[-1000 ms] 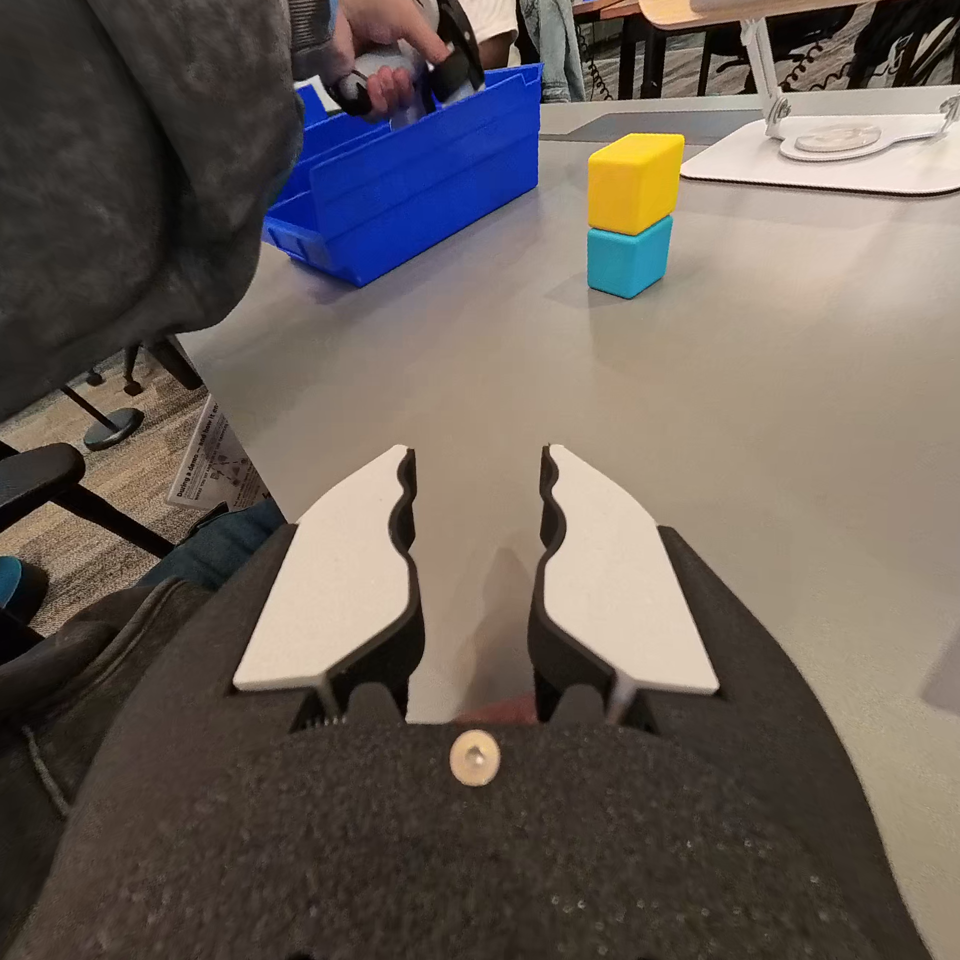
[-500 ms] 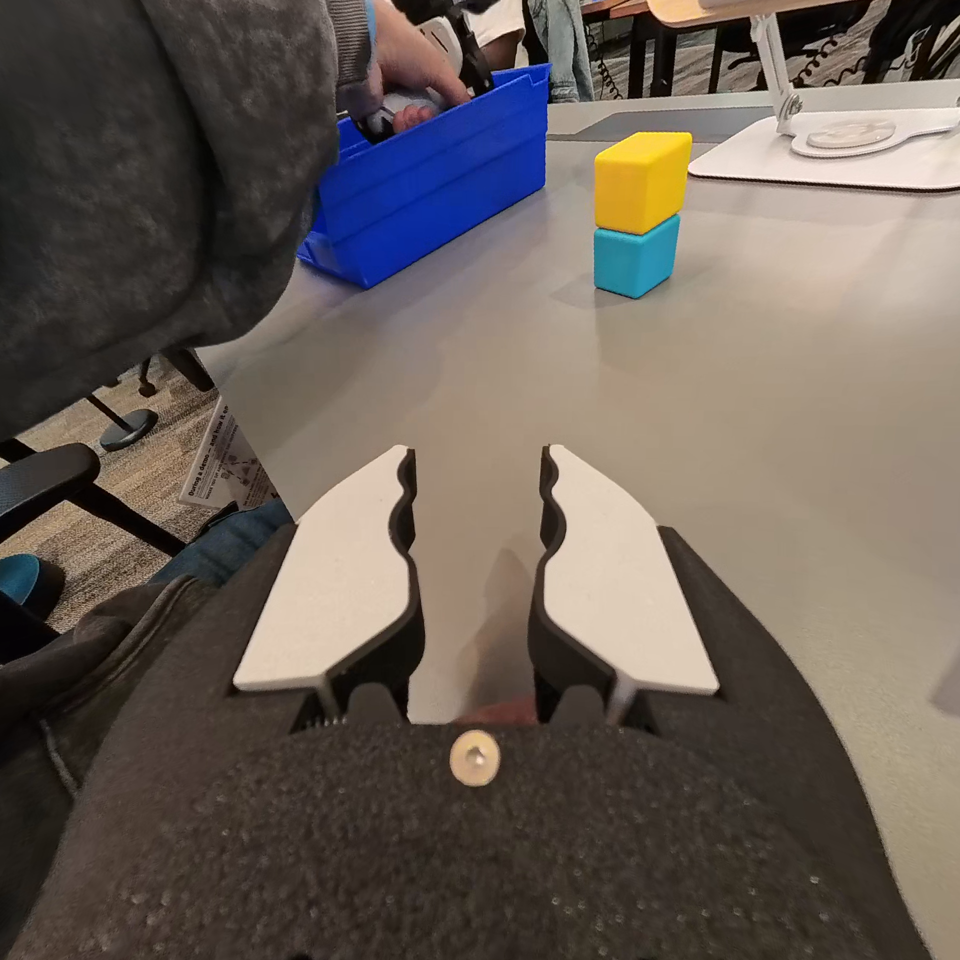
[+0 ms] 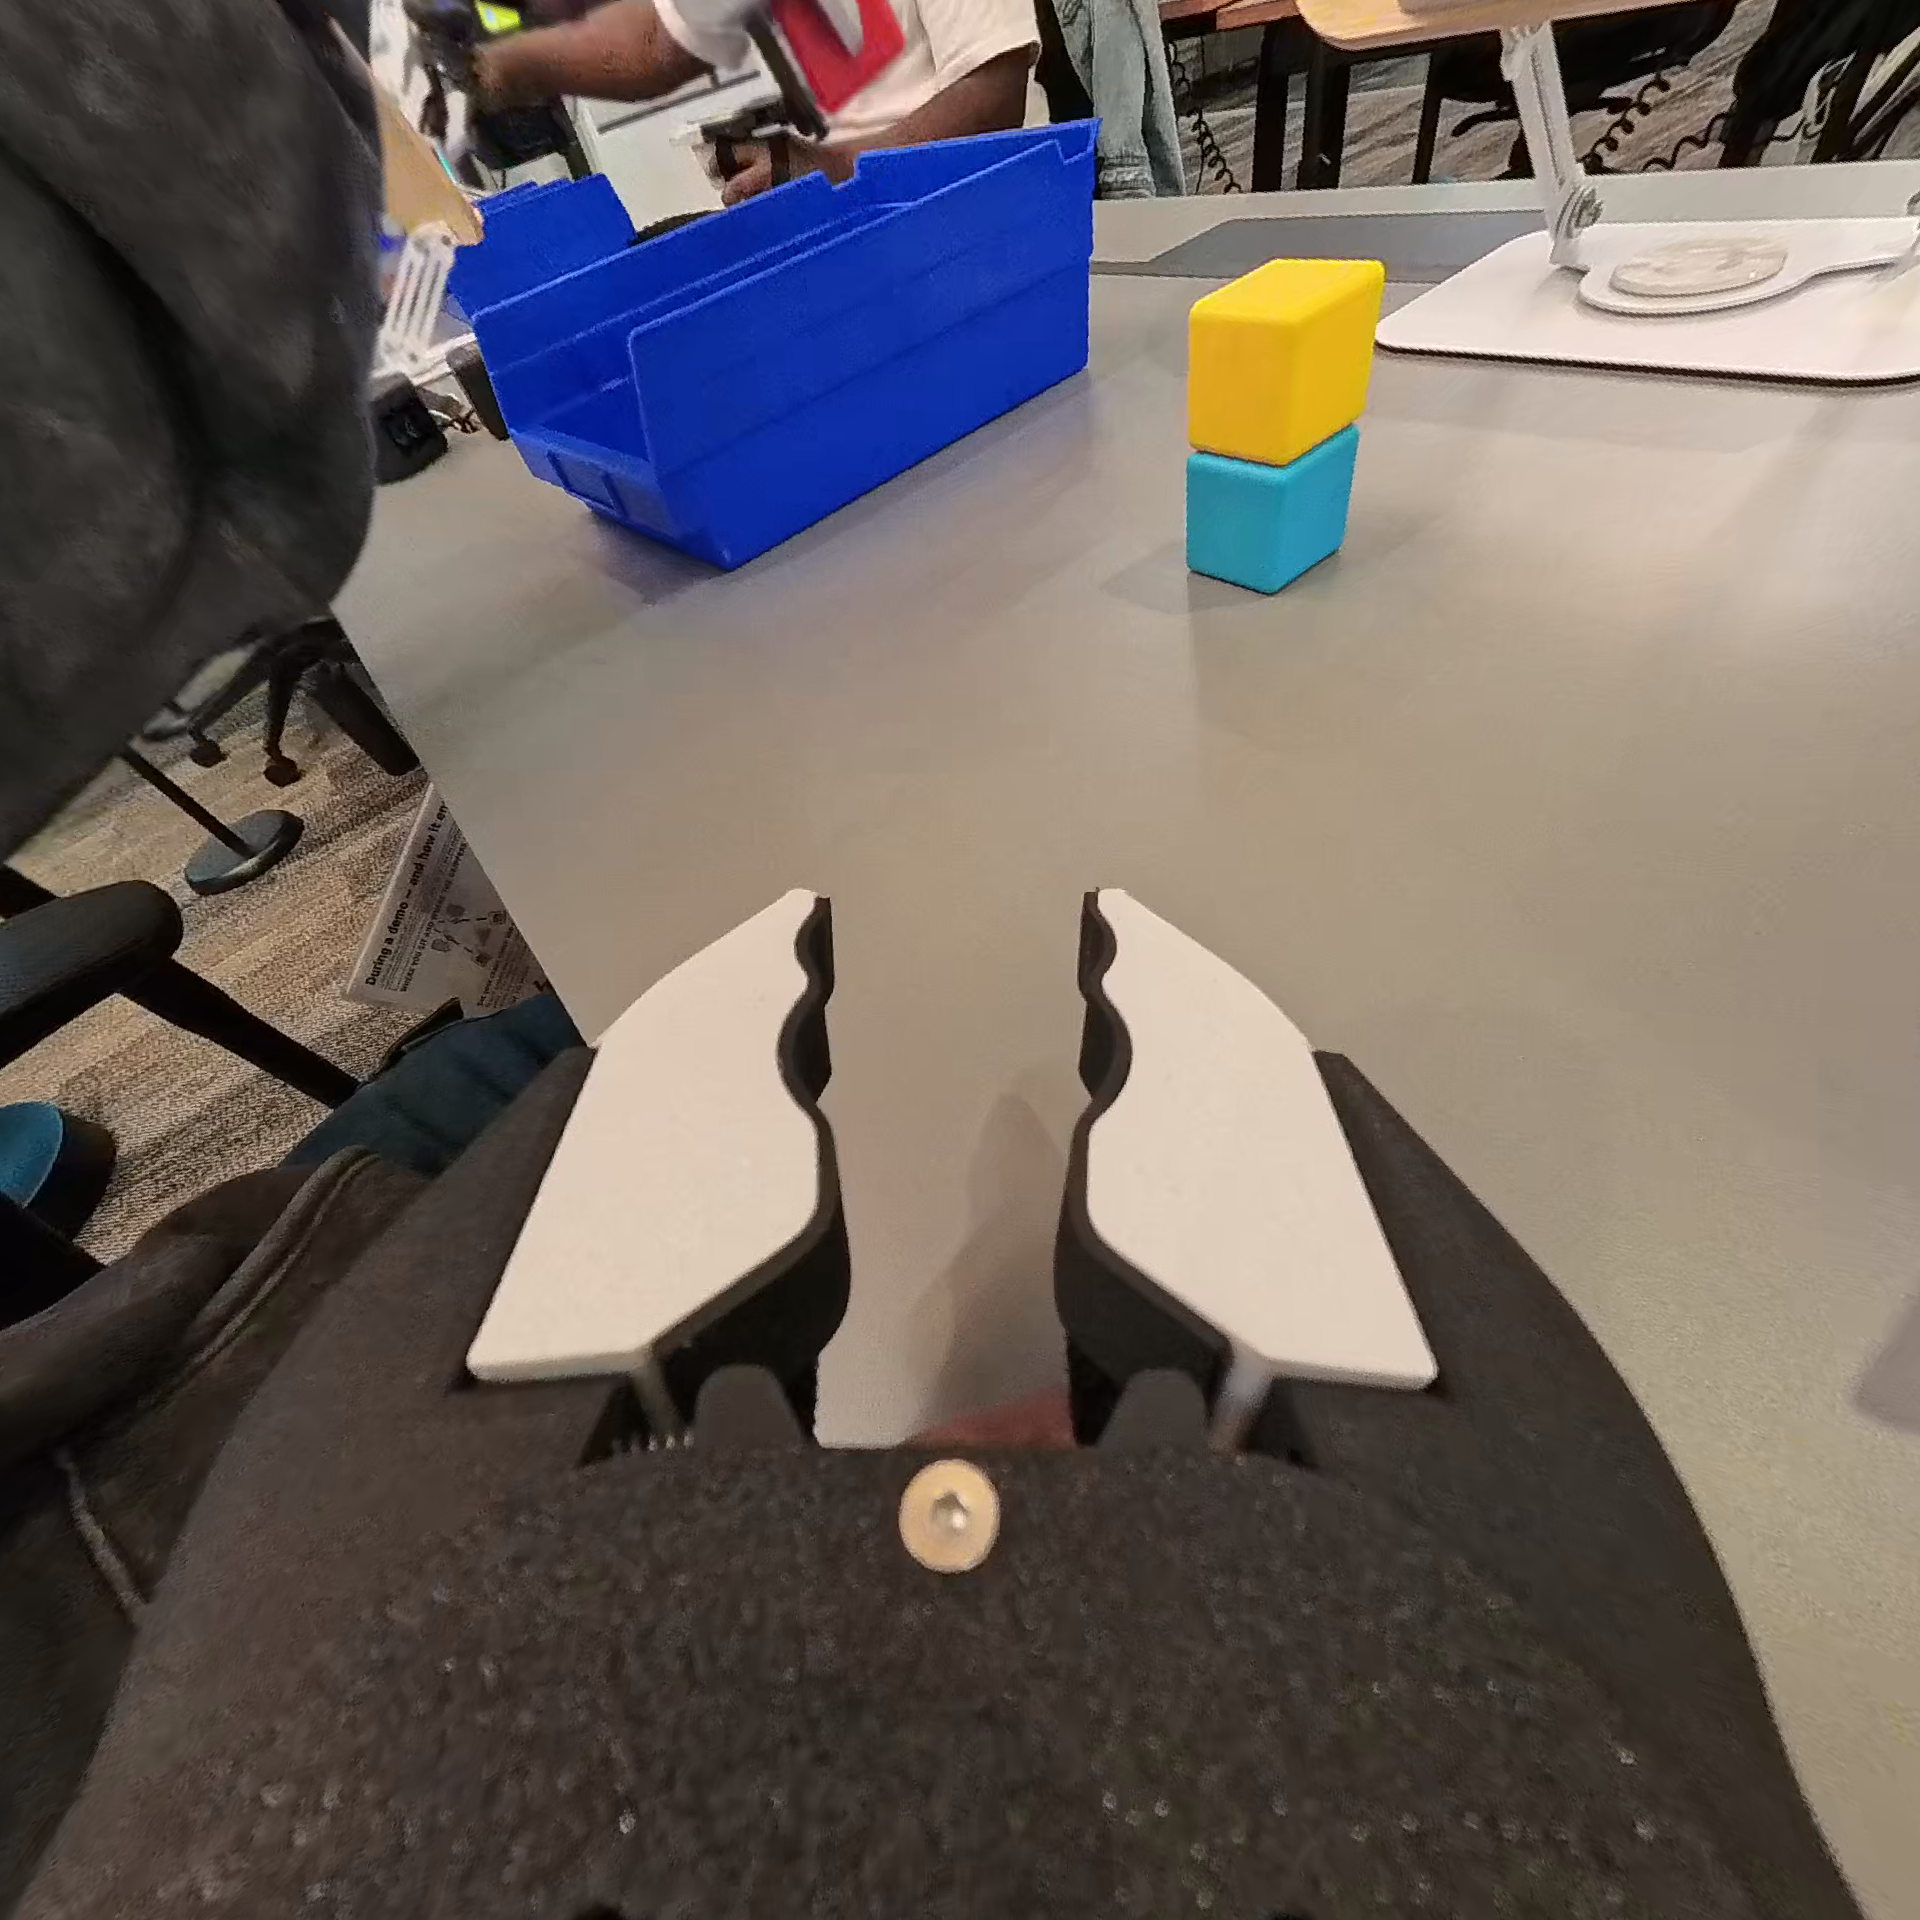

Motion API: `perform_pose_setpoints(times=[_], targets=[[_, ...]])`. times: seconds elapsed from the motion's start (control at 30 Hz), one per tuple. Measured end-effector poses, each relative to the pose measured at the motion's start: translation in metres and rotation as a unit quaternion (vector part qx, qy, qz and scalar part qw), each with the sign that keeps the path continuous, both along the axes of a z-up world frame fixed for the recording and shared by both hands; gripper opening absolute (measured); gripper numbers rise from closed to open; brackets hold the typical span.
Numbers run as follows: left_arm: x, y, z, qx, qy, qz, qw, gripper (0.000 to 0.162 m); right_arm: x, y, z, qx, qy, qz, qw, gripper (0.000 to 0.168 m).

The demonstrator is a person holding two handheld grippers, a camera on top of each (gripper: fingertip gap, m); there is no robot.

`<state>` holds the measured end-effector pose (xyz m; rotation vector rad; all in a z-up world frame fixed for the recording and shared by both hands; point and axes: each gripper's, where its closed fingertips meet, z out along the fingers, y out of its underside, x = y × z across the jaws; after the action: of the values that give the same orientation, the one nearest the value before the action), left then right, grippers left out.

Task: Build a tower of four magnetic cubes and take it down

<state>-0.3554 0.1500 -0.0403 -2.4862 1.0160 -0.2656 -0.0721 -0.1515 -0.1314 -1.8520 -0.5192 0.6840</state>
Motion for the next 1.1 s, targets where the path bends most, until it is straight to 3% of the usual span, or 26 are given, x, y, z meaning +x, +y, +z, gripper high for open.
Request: perform_pose_setpoints(times=[0.07,0.17,0.37,0.67,0.83,1.1], targets=[[0.032,-0.018,0.024,0.016,-0.006,-0.090,0.996,0.049,0.000,0.000,-0.001,-0.003,0.000,0.000,1.000,0.046],[0.088,-0.053,0.044,0.029,-0.024,-0.254,0.966,0.049,0.002,0.002,0.000,-0.002,0.002,-0.008,1.000,0.046],[0.162,-0.083,0.021,0.006,0.063,-0.413,0.909,0.049,0.006,0.003,0.005,0.014,0.010,-0.026,1.000,0.047],[0.218,-0.066,-0.033,-0.039,0.128,-0.451,0.882,0.049,0.007,0.003,0.006,0.026,0.005,-0.034,0.999,0.047],[0.241,-0.069,-0.042,-0.049,0.109,-0.470,0.875,0.049,0.008,0.003,0.006,0.028,0.003,-0.036,0.999,0.046],[0.248,-0.078,-0.059,-0.064,0.147,-0.490,0.857,0.050,0.008,0.002,0.006,0.024,0.009,-0.032,0.999,0.046]])
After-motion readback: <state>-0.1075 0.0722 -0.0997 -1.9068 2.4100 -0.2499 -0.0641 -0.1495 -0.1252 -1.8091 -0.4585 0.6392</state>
